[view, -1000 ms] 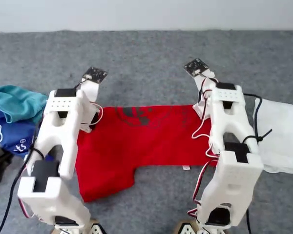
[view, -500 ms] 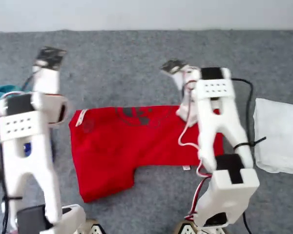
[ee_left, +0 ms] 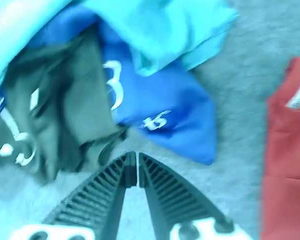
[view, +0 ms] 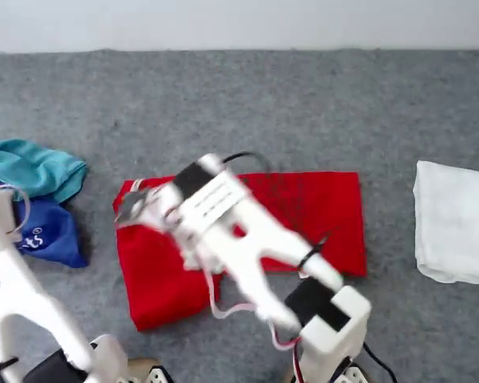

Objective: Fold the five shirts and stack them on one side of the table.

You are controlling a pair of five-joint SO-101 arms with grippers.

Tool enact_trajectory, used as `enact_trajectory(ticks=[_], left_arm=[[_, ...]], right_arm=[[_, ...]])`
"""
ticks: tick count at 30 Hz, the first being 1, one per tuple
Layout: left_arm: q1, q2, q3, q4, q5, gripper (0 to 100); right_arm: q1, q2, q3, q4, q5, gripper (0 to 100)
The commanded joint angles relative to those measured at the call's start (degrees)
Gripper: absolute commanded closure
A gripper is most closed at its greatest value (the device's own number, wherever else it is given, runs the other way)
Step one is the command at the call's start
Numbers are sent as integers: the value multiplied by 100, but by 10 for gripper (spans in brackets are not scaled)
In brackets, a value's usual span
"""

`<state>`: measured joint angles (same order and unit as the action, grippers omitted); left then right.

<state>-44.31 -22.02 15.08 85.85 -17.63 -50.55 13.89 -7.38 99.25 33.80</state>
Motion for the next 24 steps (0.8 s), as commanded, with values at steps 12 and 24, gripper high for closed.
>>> enact_trajectory(ticks=[12,24], left_arm=[[-651,-202,-259,9,-352,986],[-633,-202,-242,35,-325,986]], right_arm=[[-1842,989,642,-1780,-501,729],[-1833,1921,273,-1930,-448,968]])
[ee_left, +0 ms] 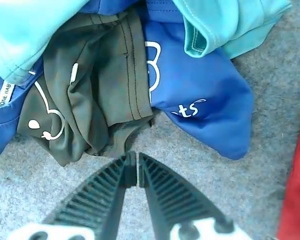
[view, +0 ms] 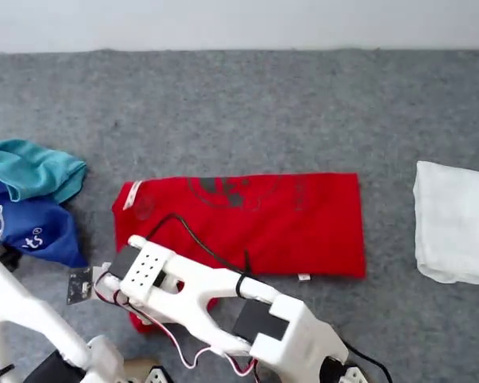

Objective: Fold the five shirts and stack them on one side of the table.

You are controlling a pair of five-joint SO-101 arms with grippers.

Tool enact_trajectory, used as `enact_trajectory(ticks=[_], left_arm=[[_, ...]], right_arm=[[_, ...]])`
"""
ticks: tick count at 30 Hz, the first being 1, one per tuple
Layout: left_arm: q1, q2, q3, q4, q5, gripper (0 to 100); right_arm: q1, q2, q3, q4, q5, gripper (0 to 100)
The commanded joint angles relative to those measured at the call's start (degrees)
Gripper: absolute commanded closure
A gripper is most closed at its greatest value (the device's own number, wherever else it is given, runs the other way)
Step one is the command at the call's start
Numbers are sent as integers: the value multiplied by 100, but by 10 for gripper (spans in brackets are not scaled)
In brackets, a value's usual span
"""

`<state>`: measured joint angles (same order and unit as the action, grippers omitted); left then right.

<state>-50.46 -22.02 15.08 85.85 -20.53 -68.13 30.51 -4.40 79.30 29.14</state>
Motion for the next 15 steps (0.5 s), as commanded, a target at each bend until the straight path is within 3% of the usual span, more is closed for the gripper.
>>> enact_trajectory(ticks=[1,8,15], left_arm=[[-9,-202,-242,35,-35,986],[-9,-176,-242,35,-26,986],[0,-167,-242,35,-26,986]], right_arm=[[-75,259,-26,66,18,983],[48,154,-176,136,9,988],[549,-303,-1099,831,18,988]])
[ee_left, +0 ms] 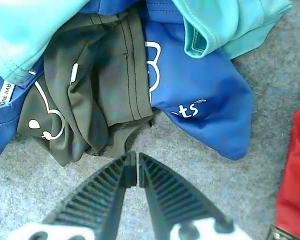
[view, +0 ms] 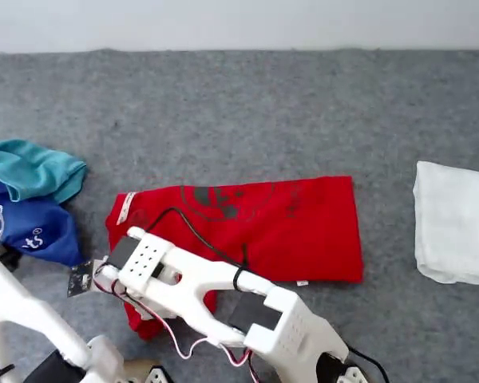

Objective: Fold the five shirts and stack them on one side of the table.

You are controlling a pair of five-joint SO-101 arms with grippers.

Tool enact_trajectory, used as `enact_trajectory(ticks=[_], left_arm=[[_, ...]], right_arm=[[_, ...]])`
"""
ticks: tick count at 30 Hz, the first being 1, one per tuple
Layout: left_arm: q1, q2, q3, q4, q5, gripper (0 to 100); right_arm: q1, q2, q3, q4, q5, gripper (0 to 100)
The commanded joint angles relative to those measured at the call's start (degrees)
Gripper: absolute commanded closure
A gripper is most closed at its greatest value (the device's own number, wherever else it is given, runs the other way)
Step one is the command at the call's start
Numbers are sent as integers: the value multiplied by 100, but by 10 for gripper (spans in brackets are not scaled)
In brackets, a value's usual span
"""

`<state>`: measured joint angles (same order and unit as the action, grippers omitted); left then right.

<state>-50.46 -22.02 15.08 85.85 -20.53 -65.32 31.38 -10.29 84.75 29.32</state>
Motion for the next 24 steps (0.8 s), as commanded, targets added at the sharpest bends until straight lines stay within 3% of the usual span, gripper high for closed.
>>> enact_trajectory(ticks=[1,13,20,24], left_arm=[[0,-167,-242,35,-26,986],[9,-176,-242,35,-26,986],[0,-202,-242,44,-26,986],[0,-202,-242,97,-35,986]], right_arm=[[347,-418,-668,356,0,988],[1473,374,-2084,418,290,981],[2229,1455,-3455,549,281,756],[2440,1798,-4431,1121,281,792]])
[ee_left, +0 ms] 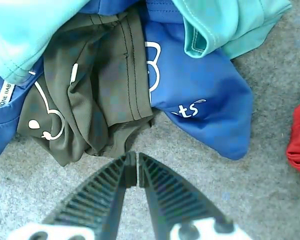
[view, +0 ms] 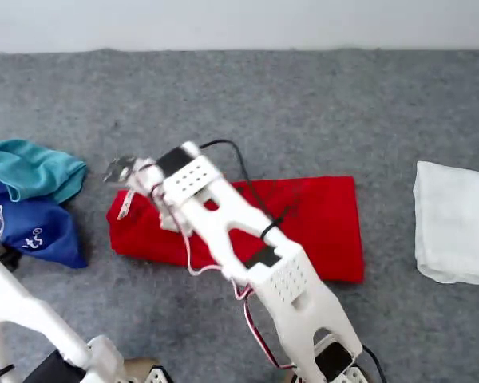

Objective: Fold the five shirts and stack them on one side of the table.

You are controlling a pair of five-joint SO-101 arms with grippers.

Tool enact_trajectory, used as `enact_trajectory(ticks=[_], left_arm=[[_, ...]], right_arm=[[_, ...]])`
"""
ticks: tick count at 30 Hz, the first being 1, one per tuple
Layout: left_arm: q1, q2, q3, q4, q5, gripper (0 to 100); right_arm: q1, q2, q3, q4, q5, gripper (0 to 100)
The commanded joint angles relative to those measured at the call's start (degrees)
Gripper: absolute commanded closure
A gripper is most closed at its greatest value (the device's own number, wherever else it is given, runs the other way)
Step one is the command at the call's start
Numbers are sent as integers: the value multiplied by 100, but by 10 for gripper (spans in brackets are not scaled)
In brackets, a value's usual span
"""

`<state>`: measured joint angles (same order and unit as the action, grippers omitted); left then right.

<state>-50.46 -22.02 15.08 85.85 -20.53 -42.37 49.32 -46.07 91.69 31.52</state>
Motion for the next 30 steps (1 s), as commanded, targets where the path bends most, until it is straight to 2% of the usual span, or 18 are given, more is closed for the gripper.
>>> enact_trajectory(ticks=[1,3,6,11,17,22,26,30], left_arm=[[0,-202,-242,123,-44,986],[0,-202,-233,141,-44,986],[0,-202,-233,158,-44,986],[0,-202,-242,158,-44,986],[0,-202,-242,158,-44,986],[0,-211,-242,158,-44,986],[-9,-211,-242,158,-44,986],[-9,-211,-242,158,-44,986]], right_arm=[[136,48,-1125,655,62,804],[57,75,-1653,1077,62,821],[-13,-22,-1925,1130,-18,852],[-242,-198,-1855,1121,-369,993],[-479,-119,-1424,1095,-466,990],[31,602,-1222,523,-141,990],[145,831,-1793,664,-141,990],[-127,822,-2646,1156,-149,990]])
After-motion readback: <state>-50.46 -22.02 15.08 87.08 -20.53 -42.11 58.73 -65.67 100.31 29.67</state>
